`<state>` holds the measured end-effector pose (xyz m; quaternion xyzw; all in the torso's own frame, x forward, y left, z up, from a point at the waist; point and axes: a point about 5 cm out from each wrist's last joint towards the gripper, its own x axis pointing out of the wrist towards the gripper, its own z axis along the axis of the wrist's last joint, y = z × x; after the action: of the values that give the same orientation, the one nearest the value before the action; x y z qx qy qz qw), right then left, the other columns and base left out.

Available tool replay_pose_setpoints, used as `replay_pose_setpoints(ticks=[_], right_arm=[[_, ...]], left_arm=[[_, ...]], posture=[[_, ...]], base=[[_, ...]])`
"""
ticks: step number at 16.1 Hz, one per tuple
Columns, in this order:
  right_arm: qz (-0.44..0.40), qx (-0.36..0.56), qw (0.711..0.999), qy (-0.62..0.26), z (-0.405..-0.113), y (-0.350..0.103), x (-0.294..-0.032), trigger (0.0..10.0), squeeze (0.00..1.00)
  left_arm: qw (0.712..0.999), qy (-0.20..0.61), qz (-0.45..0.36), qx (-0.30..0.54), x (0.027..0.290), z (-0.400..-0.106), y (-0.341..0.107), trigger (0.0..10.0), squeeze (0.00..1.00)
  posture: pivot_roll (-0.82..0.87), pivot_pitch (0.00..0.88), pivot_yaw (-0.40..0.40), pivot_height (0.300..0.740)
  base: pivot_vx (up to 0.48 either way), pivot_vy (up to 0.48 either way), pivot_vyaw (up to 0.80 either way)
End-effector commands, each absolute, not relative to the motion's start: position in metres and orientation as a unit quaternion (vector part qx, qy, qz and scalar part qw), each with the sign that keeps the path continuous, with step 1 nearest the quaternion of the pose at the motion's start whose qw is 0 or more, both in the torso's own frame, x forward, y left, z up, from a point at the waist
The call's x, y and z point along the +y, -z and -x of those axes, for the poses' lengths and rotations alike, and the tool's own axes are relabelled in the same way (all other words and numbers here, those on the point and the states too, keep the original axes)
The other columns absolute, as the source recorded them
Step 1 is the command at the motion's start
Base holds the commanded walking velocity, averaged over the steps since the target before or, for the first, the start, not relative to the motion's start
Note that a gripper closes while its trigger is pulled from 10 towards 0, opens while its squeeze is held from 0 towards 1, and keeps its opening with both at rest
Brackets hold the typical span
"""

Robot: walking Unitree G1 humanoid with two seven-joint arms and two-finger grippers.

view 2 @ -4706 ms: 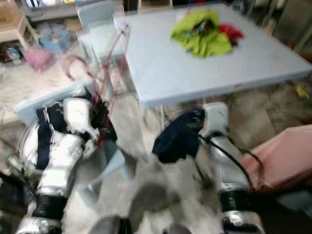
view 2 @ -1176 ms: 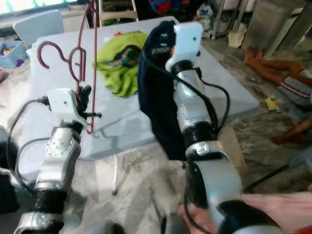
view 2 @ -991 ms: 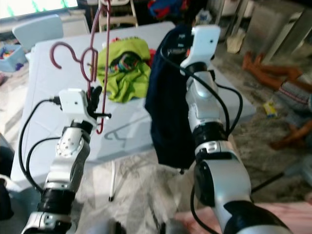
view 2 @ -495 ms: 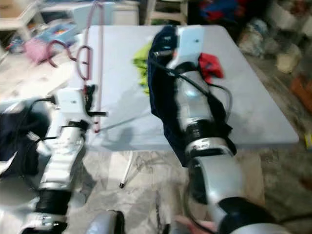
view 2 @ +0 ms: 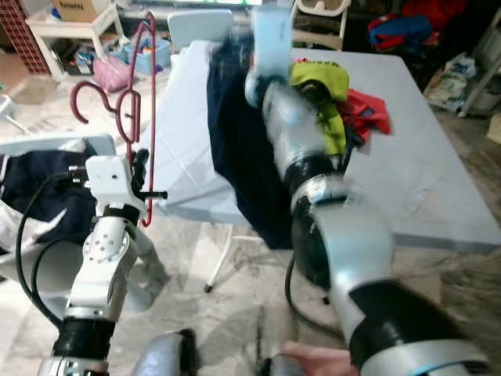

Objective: Hang hanger

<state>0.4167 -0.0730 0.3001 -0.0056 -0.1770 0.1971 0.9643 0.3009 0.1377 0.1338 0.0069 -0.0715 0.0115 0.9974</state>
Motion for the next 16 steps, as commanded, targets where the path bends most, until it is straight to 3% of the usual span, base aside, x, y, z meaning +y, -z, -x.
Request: replay_pose_setpoints(ticks=[1, 2, 7, 9, 11, 13, 14, 15, 16], right_arm=[[-0.008, -0.176, 0.968, -0.178, -0.419, -0.315, -0.075, 10.0, 0.00], [-0.030, -0.197, 0.972, -0.127, -0.421, -0.350, -0.085, 10.0, 0.00], [-0.058, -0.266, 0.962, -0.004, -0.415, -0.403, -0.138, 10.0, 0.00], [-0.033, -0.253, 0.966, 0.044, -0.417, -0.393, -0.163, 10.0, 0.00], [0.050, -0.183, 0.978, 0.090, -0.423, -0.347, -0.181, 10.0, 0.00], [0.070, -0.109, 0.987, 0.098, -0.425, -0.301, -0.195, 10.0, 0.00], [0.062, -0.060, 0.993, 0.081, -0.425, -0.271, -0.198, 10.0, 0.73], [0.070, 0.002, 0.996, 0.048, -0.422, -0.236, -0.195, 10.0, 1.00], [0.087, 0.086, 0.992, 0.000, -0.413, -0.189, -0.189, 10.0, 1.00]], left_arm=[[0.997, -0.014, -0.010, -0.080, 0.137, -0.299, -0.139, 10.0, 0.00], [0.997, -0.014, -0.006, -0.077, 0.133, -0.294, -0.137, 10.0, 0.00], [0.997, -0.019, -0.003, -0.071, 0.133, -0.288, -0.136, 10.0, 0.00], [0.997, -0.016, -0.001, -0.070, 0.131, -0.290, -0.137, 10.0, 0.00], [0.997, -0.006, 0.004, -0.072, 0.126, -0.293, -0.139, 10.0, 0.00], [0.997, 0.002, 0.005, -0.071, 0.123, -0.293, -0.139, 10.0, 0.00], [0.998, 0.005, 0.006, -0.069, 0.123, -0.292, -0.138, 10.0, 0.00], [0.998, 0.009, 0.005, -0.066, 0.123, -0.292, -0.137, 10.0, 0.00], [0.998, 0.016, 0.004, -0.062, 0.122, -0.291, -0.135, 10.0, 0.00]], posture=[[0.08, 0.037, -0.085, 0.740], [0.10, 0.040, -0.099, 0.740], [0.11, 0.052, -0.115, 0.740], [0.10, 0.051, -0.110, 0.740], [0.09, 0.050, -0.101, 0.740], [0.09, 0.049, -0.092, 0.740], [0.09, 0.049, -0.088, 0.740], [0.08, 0.049, -0.076, 0.740], [0.08, 0.050, -0.069, 0.740]], base=[[0.000, 0.000, 0.00], [0.000, 0.000, 0.00], [0.000, 0.000, 0.00], [0.000, 0.000, 0.00], [0.000, 0.000, 0.00], [0.000, 0.000, 0.00], [0.000, 0.000, 0.00], [0.000, 0.000, 0.00], [0.000, 0.000, 0.00]])
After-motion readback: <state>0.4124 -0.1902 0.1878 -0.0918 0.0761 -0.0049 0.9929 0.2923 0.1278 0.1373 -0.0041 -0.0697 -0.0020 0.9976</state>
